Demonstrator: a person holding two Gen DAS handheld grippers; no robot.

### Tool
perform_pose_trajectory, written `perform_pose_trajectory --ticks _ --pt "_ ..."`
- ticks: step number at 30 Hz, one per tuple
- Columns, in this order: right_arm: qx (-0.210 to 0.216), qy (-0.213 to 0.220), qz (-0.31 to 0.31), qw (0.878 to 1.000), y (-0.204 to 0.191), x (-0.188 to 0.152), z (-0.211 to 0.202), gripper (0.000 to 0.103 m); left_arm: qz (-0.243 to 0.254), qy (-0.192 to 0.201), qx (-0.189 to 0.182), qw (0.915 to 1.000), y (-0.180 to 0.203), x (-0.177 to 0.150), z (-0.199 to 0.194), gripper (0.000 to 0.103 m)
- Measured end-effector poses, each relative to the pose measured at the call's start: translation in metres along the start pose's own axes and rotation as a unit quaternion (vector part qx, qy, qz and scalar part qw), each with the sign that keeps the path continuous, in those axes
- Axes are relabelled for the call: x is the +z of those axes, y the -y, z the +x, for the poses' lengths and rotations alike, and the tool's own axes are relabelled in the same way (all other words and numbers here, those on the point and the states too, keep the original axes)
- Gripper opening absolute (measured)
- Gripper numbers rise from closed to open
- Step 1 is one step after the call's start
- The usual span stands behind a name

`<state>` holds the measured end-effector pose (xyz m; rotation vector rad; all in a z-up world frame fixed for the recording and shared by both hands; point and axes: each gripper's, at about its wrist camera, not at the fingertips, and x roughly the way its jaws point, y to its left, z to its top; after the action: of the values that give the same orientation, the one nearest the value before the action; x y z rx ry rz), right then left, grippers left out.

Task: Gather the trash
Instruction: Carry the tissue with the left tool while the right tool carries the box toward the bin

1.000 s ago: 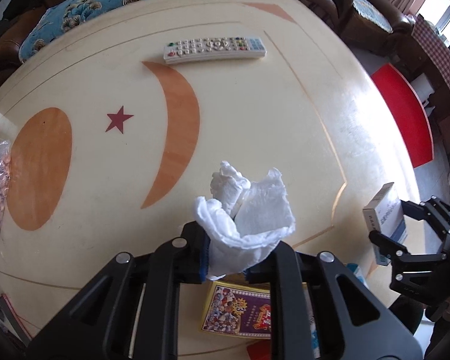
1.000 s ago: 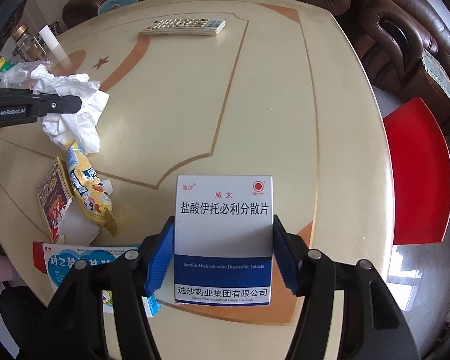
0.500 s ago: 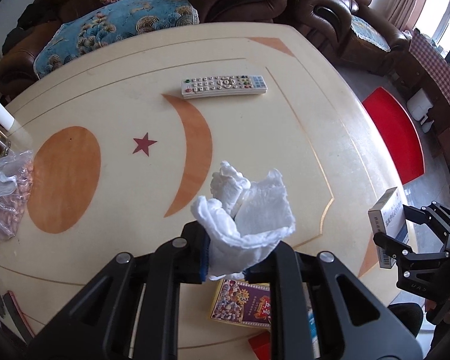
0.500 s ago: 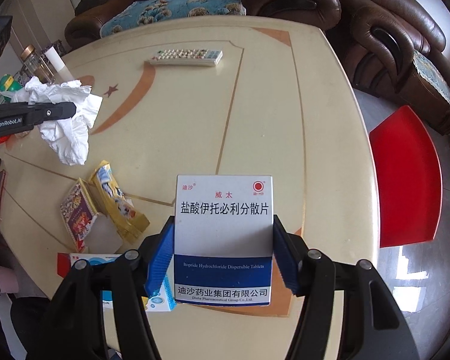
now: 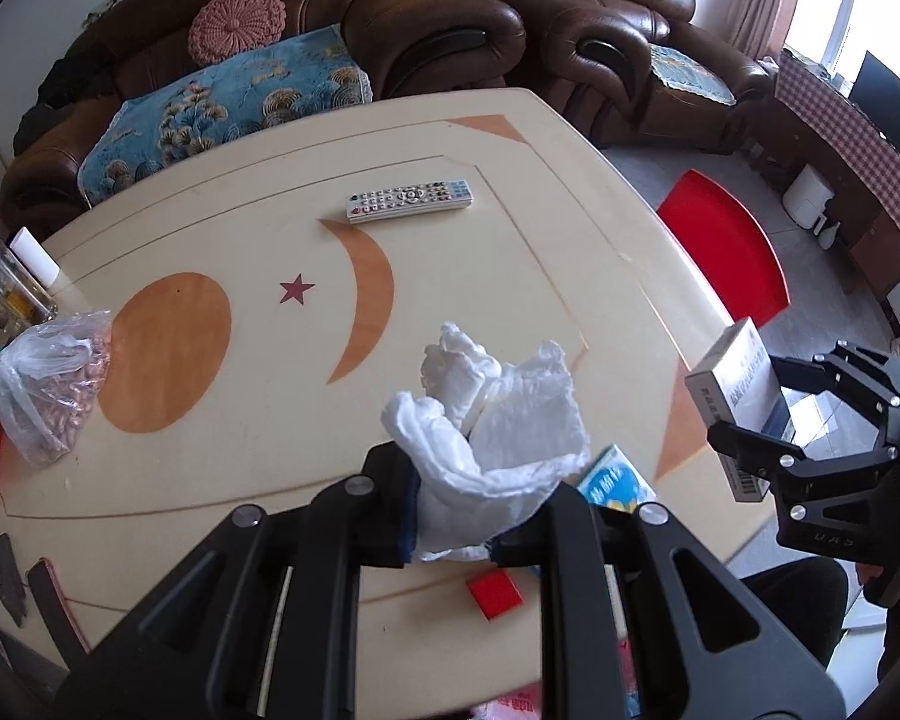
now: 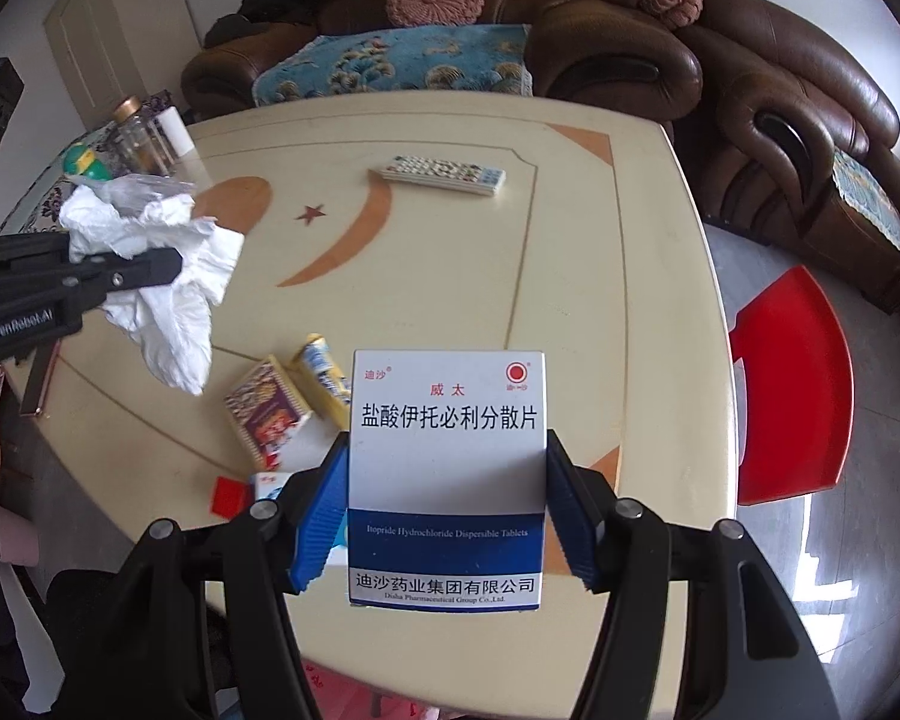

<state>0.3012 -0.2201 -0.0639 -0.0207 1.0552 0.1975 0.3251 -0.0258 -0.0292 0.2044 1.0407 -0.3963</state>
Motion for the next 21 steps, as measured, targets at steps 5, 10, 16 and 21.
perform_pose_trajectory --ticks 5,10,16,21 --pt "0.009 0.019 -0.019 1.000 -0.023 -0.017 -0.037 0.059 0.007 0.006 -0.004 0.9999 0.013 -0.025 -0.026 0.017" --pt "0.011 0.028 -0.027 0.999 -0.041 -0.038 -0.065 0.059 0.014 0.012 -0.006 0.9998 0.023 -0.051 -0.049 0.017" --pt "0.014 0.036 -0.038 0.999 -0.059 -0.069 -0.094 0.059 0.025 0.019 -0.005 0.9995 0.037 -0.085 -0.070 0.017" --pt "0.020 0.035 -0.046 0.998 -0.072 -0.094 -0.108 0.059 0.031 0.019 -0.013 0.9993 0.053 -0.114 -0.082 0.017"
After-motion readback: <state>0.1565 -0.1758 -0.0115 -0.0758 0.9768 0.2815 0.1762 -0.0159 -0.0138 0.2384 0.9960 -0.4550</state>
